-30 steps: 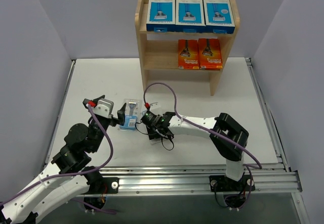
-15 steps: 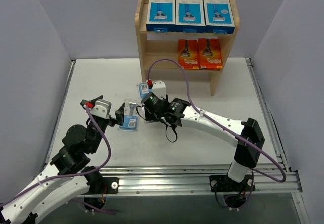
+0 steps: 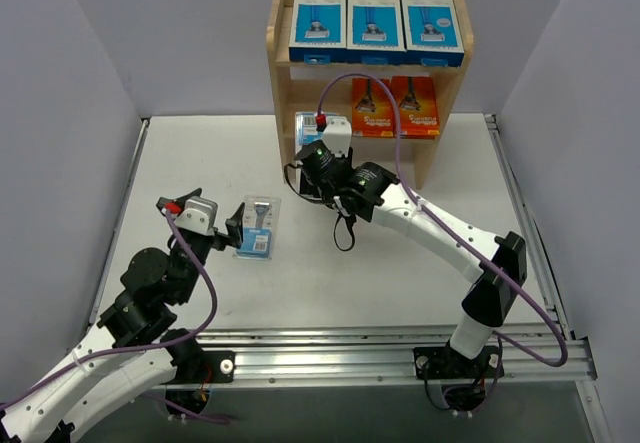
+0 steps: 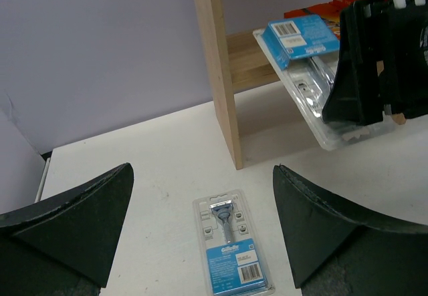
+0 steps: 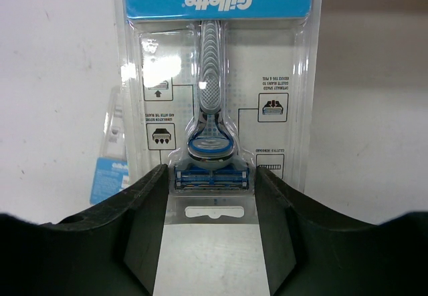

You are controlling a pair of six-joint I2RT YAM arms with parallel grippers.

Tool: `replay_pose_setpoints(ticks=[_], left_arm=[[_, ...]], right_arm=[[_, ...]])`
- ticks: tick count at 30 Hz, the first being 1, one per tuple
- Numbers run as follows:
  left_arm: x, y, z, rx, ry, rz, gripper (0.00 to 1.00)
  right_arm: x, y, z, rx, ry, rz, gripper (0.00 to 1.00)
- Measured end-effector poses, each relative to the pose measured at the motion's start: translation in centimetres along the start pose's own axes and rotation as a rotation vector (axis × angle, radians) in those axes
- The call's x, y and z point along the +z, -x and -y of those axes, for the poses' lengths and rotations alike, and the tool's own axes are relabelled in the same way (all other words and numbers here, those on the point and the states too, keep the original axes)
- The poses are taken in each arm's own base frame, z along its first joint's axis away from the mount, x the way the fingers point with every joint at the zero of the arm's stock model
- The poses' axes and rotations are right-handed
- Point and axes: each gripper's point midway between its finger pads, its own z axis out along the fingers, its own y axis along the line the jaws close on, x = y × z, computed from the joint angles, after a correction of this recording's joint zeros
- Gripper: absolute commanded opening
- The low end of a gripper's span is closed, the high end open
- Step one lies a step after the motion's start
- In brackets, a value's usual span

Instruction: Place and organize the shaving razors onto the shelf

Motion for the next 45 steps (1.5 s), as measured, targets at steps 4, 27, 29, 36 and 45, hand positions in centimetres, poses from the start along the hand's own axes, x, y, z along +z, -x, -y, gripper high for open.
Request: replay_pose_setpoints(ticks=[4,27,29,36,45], left_arm=[[-0.1,0.1,-0.1,-0.002,0.001,0.004,0.94],[-0.3,0.5,-0.3,-0.003,0.004,0.018,0.94],[-0.3,0.5,-0.3,-0.002,0.004,0.018,0.94],[-0.3,0.5,-0.3,-0.002,0.004,0.019,0.94],[-0.3,0.5,-0.3,0.000,0.003,0.020,0.94]], right_arm=[[-0.2,2.5,-0.5,0.017,-0.003,0.062,0.00],[5.3,6.9,-1.7,-0.027,-0.088,0.237,0.00],[5.7,7.5,-1.8,-0.022,-0.090,0.253,0.00],[7.6,8.1,-1.7,-0.041,-0.113,0.273,0.00],[9.2,9.3,-2.1,-0.062,-0.120,0.307,0.00]])
